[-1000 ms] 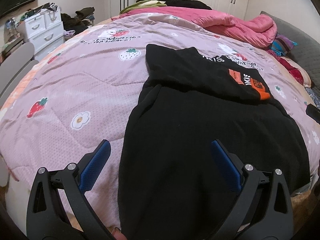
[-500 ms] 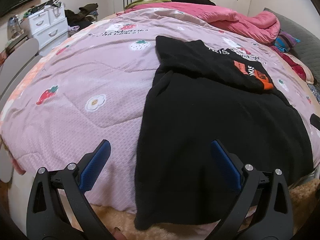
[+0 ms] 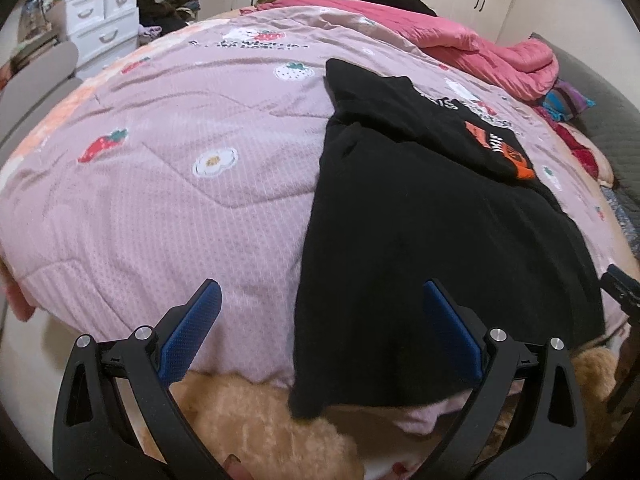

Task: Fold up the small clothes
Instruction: 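Move both grippers down to the hem of the black sweatshirt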

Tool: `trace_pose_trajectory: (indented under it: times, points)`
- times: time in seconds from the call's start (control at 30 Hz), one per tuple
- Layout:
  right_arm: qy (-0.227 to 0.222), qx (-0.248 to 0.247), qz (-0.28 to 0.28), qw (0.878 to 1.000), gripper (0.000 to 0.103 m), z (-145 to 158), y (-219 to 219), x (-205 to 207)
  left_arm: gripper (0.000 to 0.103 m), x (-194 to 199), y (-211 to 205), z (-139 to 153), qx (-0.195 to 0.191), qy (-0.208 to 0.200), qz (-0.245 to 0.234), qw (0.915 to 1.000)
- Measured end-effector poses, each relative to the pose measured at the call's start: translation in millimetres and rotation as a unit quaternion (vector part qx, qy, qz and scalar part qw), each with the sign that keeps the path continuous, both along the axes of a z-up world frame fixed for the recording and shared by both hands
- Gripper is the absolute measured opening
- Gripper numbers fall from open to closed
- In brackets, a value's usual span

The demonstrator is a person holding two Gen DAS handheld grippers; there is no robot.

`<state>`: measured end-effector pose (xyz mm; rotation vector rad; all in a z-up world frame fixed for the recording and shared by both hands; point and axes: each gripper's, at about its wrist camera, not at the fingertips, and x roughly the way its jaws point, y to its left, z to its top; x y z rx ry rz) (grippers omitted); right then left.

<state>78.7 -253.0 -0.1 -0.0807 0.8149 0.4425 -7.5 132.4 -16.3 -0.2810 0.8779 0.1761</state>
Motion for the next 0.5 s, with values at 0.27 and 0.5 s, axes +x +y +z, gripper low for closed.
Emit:
trace_pose_trajectory:
  times: [0.27,0.5]
  points:
    - [0.004,0.003,-0.011,1.0,0.099,-2.9,-11.4,-8.5,0.074,-18.3,-0.8,-5.0,-0.057,-0.011,-0.025,0.998]
    - [0.004,0.001,-0.015,1.0,0.099,-4.0,-17.1,-16.4,0.057,-22.1,-0.8,-11.7,-0.085,-0.005,-0.037,0.9957]
